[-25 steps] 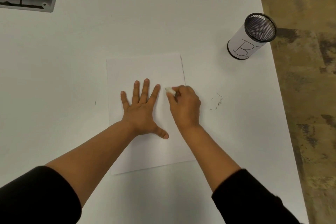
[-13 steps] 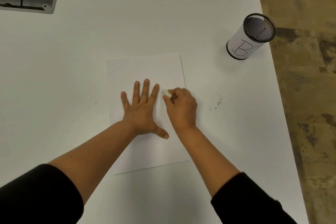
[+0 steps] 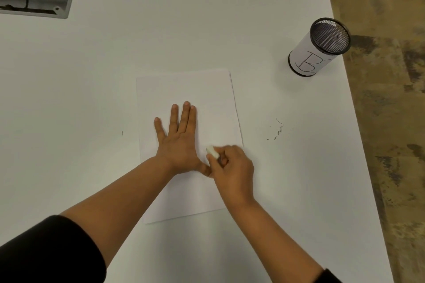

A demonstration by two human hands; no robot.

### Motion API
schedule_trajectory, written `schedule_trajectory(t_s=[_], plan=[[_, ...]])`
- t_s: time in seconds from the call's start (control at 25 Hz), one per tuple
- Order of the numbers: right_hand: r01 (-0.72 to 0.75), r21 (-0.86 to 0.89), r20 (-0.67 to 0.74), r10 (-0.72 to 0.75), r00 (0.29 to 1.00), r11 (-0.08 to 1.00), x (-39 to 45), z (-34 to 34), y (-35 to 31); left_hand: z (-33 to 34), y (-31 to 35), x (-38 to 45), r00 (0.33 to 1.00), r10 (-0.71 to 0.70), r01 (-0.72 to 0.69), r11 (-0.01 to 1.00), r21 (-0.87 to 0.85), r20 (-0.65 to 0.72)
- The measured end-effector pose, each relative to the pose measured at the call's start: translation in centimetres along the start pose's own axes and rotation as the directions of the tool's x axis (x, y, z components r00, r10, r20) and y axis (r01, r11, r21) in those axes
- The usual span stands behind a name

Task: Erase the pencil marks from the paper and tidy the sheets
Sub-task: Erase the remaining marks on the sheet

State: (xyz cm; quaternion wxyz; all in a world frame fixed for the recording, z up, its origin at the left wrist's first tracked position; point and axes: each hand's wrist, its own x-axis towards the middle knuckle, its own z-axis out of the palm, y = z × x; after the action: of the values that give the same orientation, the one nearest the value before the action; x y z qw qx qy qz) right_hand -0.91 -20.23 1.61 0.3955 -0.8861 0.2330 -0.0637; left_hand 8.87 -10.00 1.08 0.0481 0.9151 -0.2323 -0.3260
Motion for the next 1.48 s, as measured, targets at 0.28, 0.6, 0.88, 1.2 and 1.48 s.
schedule_trajectory(t_s=[0.28,0.6,0.88,1.2,1.48], plan=[[-0.005,-0.027,0.009,0.006,1.0,1.0,4.9,1.4,-1.2,-0.1,0.1,0.0,1.0,-0.001,0.001,1.0,0.001,0.008],[0.044,-0.065,0.022,-0.043,0.999,0.997,5.8,1.7,-2.1,-0.1,0.1,-0.1,1.0,0.002,-0.002,1.0,0.017,-0.005],[0.086,-0.06,0.052,-0.083,0.995,0.994,2.8,0.7,-1.2,-0.2,0.1,0.1,1.0,0.002,-0.002,1.0,0.01,0.01],[0.009,-0.098,0.0,-0.009,1.0,0.995,0.5,-0.7,0.1,-0.1,-0.1,0.1,1.0,0.005,-0.004,1.0,-0.01,0.017],[0.019,-0.143,-0.029,-0.023,0.999,0.99,9.2,0.5,-2.0,-0.6,0.0,-0.1,0.998,0.001,0.0,1.0,-0.018,0.061]])
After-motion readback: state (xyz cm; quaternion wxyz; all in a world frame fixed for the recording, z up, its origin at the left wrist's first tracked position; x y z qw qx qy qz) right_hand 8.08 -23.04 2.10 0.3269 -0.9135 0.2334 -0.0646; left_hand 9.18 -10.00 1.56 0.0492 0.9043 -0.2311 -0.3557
